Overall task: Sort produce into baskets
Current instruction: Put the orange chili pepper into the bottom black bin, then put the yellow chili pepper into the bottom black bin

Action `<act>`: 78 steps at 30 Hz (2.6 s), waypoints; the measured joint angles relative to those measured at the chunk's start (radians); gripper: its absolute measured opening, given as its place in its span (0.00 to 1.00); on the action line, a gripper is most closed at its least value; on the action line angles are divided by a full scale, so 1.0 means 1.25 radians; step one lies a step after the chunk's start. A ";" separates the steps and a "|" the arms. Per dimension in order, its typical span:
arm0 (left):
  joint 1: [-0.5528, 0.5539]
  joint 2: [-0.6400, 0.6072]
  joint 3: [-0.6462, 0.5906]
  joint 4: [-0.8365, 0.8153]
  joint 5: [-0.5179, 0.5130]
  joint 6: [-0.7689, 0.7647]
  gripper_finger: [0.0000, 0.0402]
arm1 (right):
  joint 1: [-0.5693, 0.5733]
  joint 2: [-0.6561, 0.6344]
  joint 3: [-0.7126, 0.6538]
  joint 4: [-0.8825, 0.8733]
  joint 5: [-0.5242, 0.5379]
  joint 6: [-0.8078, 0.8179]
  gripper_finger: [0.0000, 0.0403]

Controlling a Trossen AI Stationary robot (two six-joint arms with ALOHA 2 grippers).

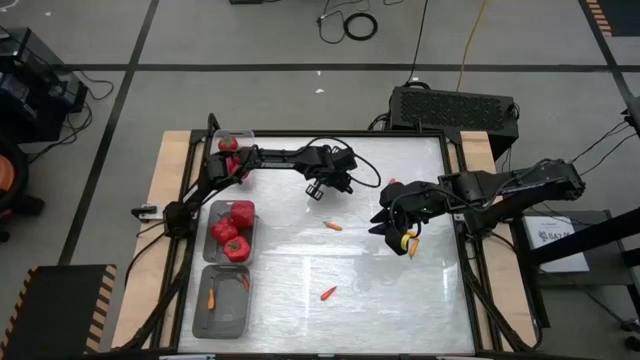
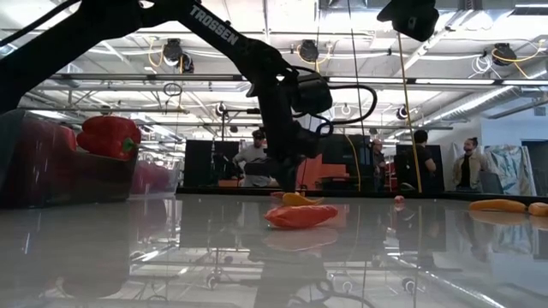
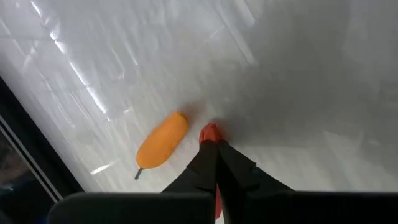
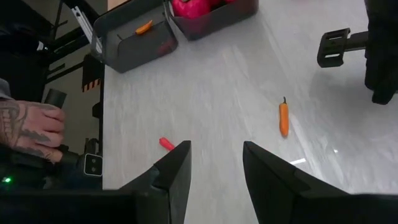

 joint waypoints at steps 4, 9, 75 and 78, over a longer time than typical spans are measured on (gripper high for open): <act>-0.009 -0.001 0.000 -0.002 0.002 -0.044 0.01 | 0.000 0.000 0.000 0.000 0.000 -0.007 0.34; -0.029 -0.044 -0.001 -0.027 0.012 -0.100 0.00 | 0.000 0.000 0.000 0.000 0.000 -0.010 0.34; -0.909 -0.781 -0.771 0.010 0.267 -1.652 0.26 | -0.117 0.053 -0.335 -0.220 -0.031 0.059 0.34; -0.907 -0.780 -0.771 0.008 0.271 -1.665 0.34 | -0.128 0.053 -0.335 -0.207 -0.028 0.048 0.36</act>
